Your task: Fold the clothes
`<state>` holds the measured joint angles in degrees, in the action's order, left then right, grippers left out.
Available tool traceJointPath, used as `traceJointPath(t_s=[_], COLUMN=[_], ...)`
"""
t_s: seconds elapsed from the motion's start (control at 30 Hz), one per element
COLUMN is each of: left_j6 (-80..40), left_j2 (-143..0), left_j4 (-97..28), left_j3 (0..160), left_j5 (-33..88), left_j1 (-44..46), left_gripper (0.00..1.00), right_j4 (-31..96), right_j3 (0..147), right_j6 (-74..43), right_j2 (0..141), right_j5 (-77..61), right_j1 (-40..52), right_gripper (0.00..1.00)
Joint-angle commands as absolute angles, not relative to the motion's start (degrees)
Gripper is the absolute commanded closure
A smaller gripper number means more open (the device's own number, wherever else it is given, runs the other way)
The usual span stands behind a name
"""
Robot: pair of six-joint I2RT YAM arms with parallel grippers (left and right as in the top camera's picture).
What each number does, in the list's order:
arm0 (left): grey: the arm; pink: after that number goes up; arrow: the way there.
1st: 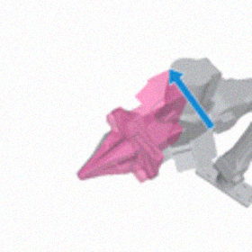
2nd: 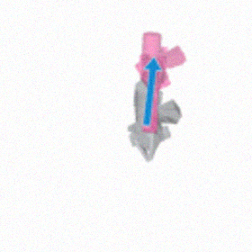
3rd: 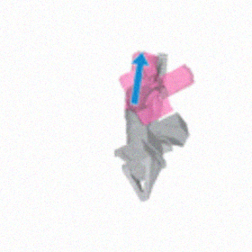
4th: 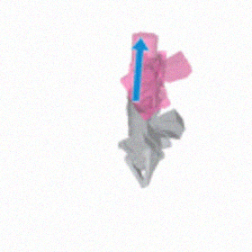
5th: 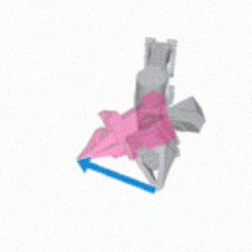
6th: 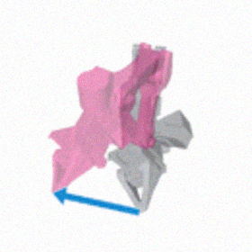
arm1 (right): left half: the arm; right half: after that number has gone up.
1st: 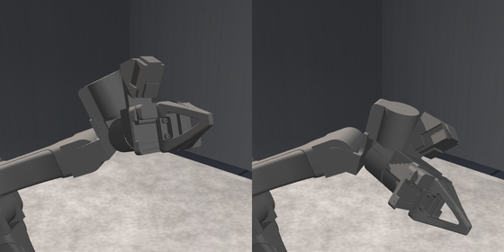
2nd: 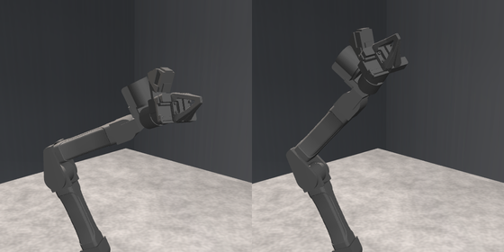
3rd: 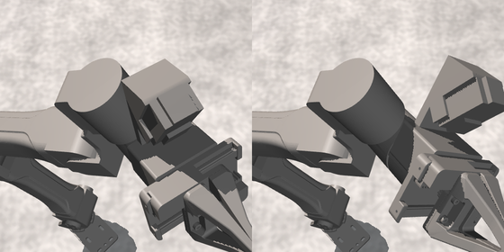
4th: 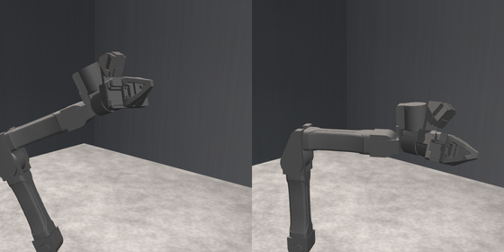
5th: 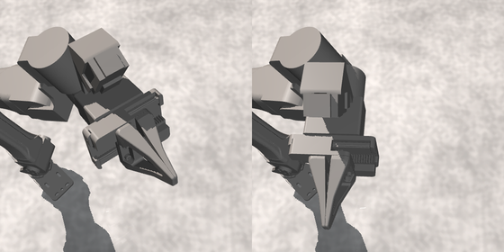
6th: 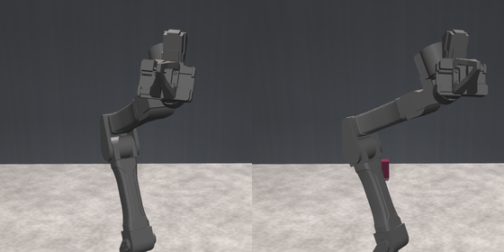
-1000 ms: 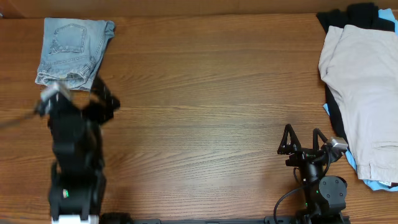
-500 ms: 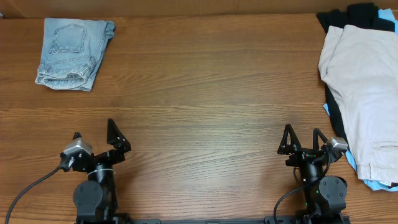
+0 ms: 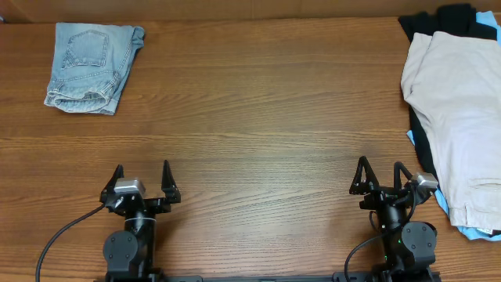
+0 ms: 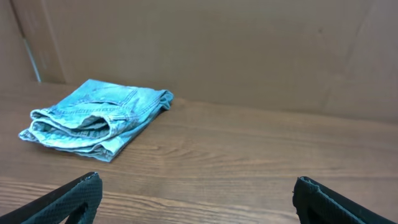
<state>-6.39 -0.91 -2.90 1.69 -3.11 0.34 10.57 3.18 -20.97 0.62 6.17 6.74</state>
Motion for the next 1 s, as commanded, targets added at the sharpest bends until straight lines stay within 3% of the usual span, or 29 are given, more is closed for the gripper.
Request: traceJointPath(t_s=[0.0, 0.97], left_j6=[-1.1, 0.0], left_j2=[-0.2, -0.3], left_j4=[-4.4, -4.4], left_j3=[0.3, 0.3], left_j5=[-0.7, -0.4], left_j1=[0.0, 0.0], left_gripper=[0.0, 0.0], right_j4=[10.4, 10.4], right_j3=[3.1, 3.1], right_j6=[-21.2, -21.2], right_j2=[0.2, 0.2], right_j5=[6.1, 6.1], right_j1=[6.5, 6.5], right_gripper=[0.0, 0.0])
